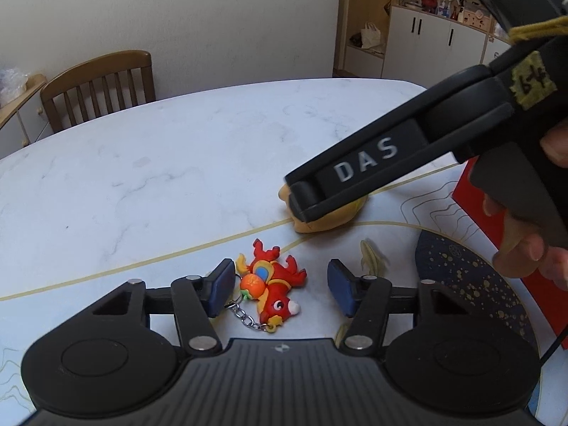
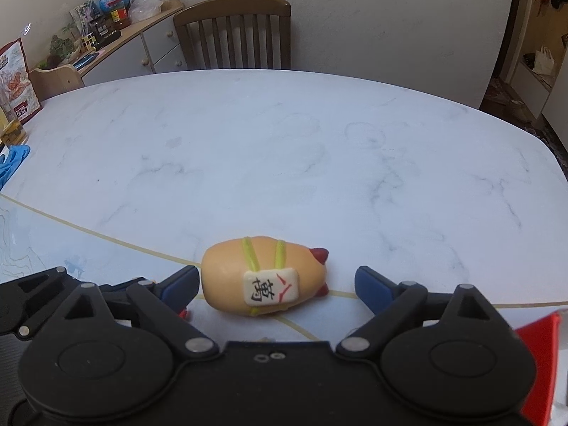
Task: Organize objects
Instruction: 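Grasp the red horse keychain with the left tool while the right tool grasps the yellow squishy toy, then carry the keychain and squishy toy into the shoebox and open both tools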
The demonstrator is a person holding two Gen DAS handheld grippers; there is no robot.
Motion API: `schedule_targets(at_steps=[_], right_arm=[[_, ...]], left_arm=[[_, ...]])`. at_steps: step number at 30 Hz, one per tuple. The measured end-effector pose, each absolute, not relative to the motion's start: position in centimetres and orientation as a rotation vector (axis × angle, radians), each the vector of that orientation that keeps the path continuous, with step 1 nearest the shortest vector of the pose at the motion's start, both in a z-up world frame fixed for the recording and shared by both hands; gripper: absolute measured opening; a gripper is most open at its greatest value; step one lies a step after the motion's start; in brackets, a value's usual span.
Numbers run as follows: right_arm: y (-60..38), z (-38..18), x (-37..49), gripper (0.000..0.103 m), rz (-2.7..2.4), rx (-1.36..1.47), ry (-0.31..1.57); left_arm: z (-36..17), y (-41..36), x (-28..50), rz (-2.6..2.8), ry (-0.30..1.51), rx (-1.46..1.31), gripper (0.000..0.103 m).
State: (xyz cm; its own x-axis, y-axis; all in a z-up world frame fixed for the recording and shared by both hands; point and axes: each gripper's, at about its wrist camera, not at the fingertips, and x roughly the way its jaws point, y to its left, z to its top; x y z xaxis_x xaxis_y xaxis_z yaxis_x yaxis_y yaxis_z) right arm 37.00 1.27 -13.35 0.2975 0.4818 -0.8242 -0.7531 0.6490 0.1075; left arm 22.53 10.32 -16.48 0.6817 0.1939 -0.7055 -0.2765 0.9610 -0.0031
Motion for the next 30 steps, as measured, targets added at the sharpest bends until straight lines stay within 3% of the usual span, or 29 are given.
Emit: schedule_targets(at_steps=[5, 12, 30], right_arm=[[1.3, -13.5, 37.1, 0.081, 0.845, -0.315, 0.975], [1.0, -12.9, 36.4, 0.073, 0.845, -0.326, 0.955], [-4.2, -7.4, 32.7, 0.071, 0.858, -0.279, 0.927]], left_arm=[[-16.3, 10.4, 22.7, 0.279, 0.775, -0.100, 0.041], [-16.2, 10.6, 22.8, 0.272, 0.775, -0.112, 0.039], [-12.2, 11.0, 18.9, 0.231, 0.746, -0.217, 0.039]])
